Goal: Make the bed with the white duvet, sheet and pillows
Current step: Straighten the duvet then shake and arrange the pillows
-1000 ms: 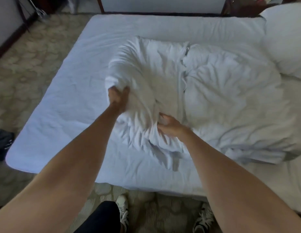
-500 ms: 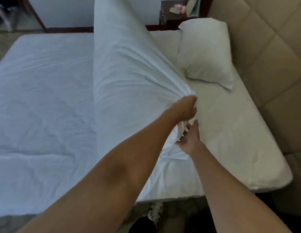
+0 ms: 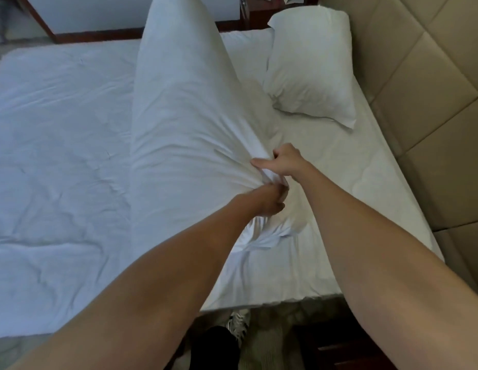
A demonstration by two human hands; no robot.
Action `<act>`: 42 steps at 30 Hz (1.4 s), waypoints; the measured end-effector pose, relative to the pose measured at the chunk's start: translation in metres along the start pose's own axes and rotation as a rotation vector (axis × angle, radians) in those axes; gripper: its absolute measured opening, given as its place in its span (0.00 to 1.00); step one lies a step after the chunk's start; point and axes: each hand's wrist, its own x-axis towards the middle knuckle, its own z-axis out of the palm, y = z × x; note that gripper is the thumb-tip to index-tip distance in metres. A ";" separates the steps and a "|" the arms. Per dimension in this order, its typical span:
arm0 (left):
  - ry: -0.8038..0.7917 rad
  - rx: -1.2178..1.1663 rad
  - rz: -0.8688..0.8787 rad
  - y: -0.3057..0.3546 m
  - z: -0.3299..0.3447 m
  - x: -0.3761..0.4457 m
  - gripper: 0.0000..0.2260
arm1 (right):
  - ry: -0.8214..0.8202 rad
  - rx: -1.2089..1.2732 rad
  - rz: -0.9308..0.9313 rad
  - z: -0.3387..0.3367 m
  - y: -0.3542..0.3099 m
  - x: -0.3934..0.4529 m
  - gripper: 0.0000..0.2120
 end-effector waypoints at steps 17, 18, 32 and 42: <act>0.772 0.043 -0.120 -0.164 -0.105 -0.057 0.40 | 0.272 0.018 0.184 0.006 -0.015 0.024 0.17; 0.788 -0.012 -0.205 -0.178 -0.105 -0.056 0.44 | 0.276 0.027 0.207 0.007 -0.013 0.022 0.17; 0.436 -0.200 -0.244 -0.190 -0.084 0.033 0.49 | 0.407 0.005 0.470 0.001 0.005 0.046 0.09; 0.229 -0.113 -0.311 -0.154 -0.046 0.124 0.46 | 0.140 -0.375 -0.302 0.022 -0.094 0.168 0.29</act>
